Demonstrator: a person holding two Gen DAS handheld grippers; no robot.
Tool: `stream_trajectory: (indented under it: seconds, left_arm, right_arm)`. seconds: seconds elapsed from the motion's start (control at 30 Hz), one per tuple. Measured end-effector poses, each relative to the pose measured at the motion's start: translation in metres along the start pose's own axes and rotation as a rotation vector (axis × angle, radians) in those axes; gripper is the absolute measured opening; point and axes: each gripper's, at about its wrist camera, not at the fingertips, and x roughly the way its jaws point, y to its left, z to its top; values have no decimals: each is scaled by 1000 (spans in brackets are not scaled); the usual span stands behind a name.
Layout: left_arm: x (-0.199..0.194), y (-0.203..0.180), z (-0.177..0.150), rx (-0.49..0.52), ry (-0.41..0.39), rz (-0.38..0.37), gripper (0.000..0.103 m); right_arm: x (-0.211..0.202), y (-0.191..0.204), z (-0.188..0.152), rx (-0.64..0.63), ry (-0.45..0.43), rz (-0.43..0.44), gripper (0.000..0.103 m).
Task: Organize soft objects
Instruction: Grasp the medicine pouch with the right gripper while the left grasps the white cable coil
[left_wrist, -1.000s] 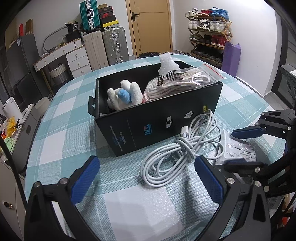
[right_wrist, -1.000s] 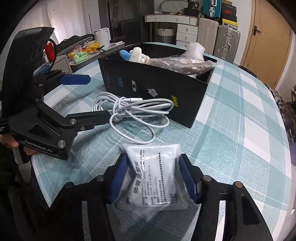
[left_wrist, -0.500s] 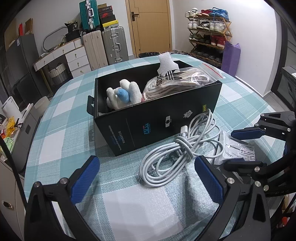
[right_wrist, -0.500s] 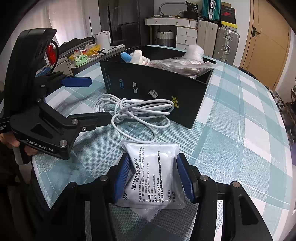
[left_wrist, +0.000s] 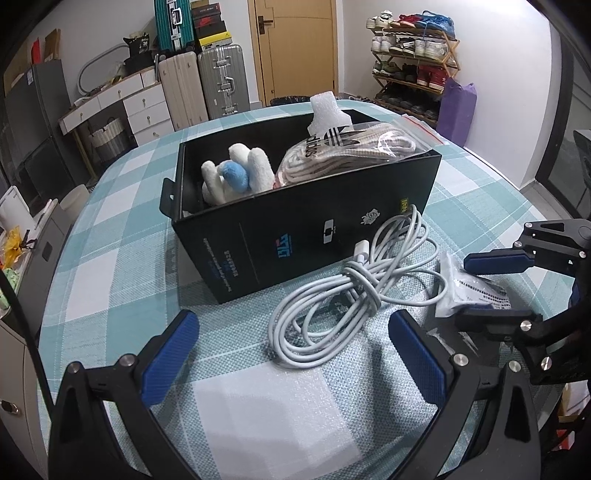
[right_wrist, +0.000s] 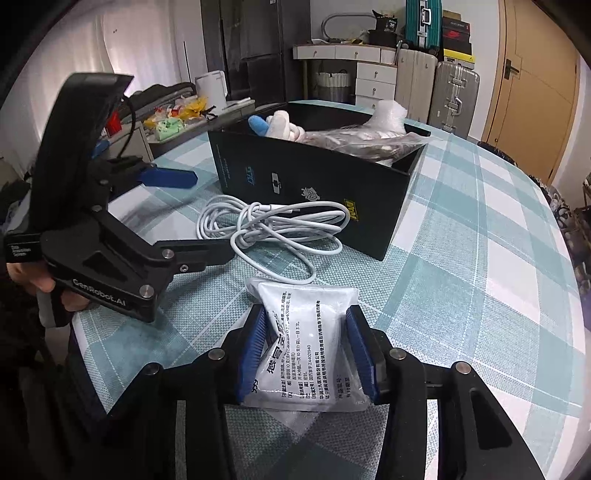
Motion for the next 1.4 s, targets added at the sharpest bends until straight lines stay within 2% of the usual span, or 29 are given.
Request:
stream_trajectory:
  seconds: [0.27, 0.37, 0.53, 0.63, 0.7, 0.73, 0.8, 0.97, 1.17, 1.4]
  left_arm:
    - [2, -8, 3, 39, 10, -18, 103]
    - [2, -15, 5, 73, 6, -21, 102]
    - [2, -25, 8, 121, 6, -26, 98]
    - [5, -29, 10, 140, 19, -36, 91]
    - [7, -33, 10, 154, 29, -41, 80]
    - [8, -33, 11, 160, 33, -43, 77]
    - [8, -34, 11, 159, 36, -68, 56]
    - [7, -36, 11, 165, 34, -73, 55]
    - [6, -37, 9, 161, 39, -64, 54]
    - [2, -33, 5, 138, 46, -54, 54]
  right_arm:
    - [-9, -5, -4, 33, -39, -1, 45]
    - [-13, -7, -5, 44, -48, -3, 36]
    - [-16, -11, -8, 49, -46, -17, 36]
    - [-21, -16, -11, 68, -47, -33, 40]
    - [-23, -21, -14, 93, -36, -47, 50]
    - [-24, -23, -15, 110, -30, -49, 52]
    - [-21, -31, -17, 162, -6, -53, 60]
    - [-14, -41, -14, 229, 17, -41, 62]
    - [-6, -35, -8, 204, 40, -78, 63]
    - [-7, -29, -8, 157, 32, -98, 44]
